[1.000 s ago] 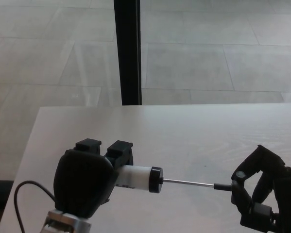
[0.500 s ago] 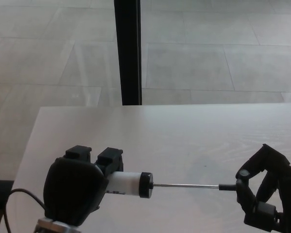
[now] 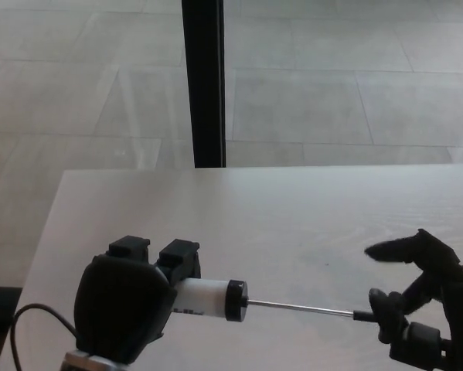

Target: The robot uses its left hand to lift the air pump kept on the middle of the desk and use the right hand to pull out the handle

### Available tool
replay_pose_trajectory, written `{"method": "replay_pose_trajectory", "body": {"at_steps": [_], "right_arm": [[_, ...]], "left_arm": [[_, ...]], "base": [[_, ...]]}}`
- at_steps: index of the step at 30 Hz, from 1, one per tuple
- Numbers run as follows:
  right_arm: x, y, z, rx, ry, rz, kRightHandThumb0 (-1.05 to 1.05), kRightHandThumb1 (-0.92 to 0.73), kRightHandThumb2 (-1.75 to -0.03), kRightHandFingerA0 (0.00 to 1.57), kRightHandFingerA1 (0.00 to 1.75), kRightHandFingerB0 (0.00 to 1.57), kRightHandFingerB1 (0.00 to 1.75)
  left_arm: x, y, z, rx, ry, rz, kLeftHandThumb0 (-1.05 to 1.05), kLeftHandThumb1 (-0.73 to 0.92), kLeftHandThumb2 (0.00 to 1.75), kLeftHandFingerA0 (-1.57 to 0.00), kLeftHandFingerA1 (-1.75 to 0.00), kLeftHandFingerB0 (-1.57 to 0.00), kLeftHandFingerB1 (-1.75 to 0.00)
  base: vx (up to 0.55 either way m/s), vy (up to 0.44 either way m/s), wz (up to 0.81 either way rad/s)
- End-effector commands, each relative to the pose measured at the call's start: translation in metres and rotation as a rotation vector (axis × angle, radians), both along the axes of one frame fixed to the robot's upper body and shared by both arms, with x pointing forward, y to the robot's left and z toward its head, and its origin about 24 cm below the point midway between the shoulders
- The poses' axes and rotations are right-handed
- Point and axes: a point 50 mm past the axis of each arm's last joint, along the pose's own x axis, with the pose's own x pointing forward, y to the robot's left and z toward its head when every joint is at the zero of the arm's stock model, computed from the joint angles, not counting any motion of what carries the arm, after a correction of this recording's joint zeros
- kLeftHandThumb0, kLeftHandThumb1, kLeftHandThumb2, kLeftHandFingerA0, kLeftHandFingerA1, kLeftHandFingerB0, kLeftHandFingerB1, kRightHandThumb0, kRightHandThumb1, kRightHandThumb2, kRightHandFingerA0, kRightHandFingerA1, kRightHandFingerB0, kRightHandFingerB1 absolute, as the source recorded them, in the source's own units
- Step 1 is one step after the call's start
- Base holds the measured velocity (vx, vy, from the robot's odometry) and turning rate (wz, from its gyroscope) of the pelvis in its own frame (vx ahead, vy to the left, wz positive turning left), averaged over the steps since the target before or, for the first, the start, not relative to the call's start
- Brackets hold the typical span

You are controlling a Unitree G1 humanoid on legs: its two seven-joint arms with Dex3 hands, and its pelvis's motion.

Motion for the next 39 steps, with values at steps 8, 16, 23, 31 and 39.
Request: {"method": "replay_pose_trajectory", "body": {"at_steps": [8,16,23,31,39], "right_arm": [[-0.005,-0.004,-0.009,-0.13,0.167,0.114,-0.9,-0.74,-0.62,0.0,0.0,0.0,0.0],[-0.004,-0.006,-0.009,-0.01,0.089,0.034,-0.94,-0.61,-0.9,0.0,0.0,0.0,0.04],[-0.007,-0.009,-0.004,0.016,0.045,-0.015,-1.03,-0.69,-1.04,0.0,0.15,0.0,0.09],[-0.012,-0.01,-0.001,0.048,-0.004,-0.036,-1.02,-0.68,-1.02,0.0,0.08,0.0,0.05],[-0.012,-0.009,0.001,0.079,-0.035,-0.039,-1.01,-0.68,-0.98,0.0,0.0,0.11,0.11]], "left_arm": [[0.0,-0.018,-0.02,0.085,0.288,0.116,-0.16,0.66,1.02,-0.81,-1.75,-0.66,-1.46],[0.008,-0.018,-0.06,0.323,0.609,0.284,-0.21,0.79,0.74,-0.88,-1.64,-0.74,-0.88],[0.018,0.01,-0.083,0.476,0.75,0.404,-0.21,0.75,0.6,-0.84,-1.64,-0.7,-0.94],[0.023,0.034,-0.09,0.5,0.837,0.504,-0.23,0.67,0.59,-0.74,-1.47,-0.68,-0.81],[0.034,0.038,-0.081,0.535,0.859,0.51,-0.22,0.57,0.61,-0.71,-1.14,-0.62,-0.69]], "base": [[0.0,0.0,0.0],[0.0,0.0,0.0],[0.0,0.0,0.0],[0.0,0.0,0.0],[0.0,0.0,0.0]]}}
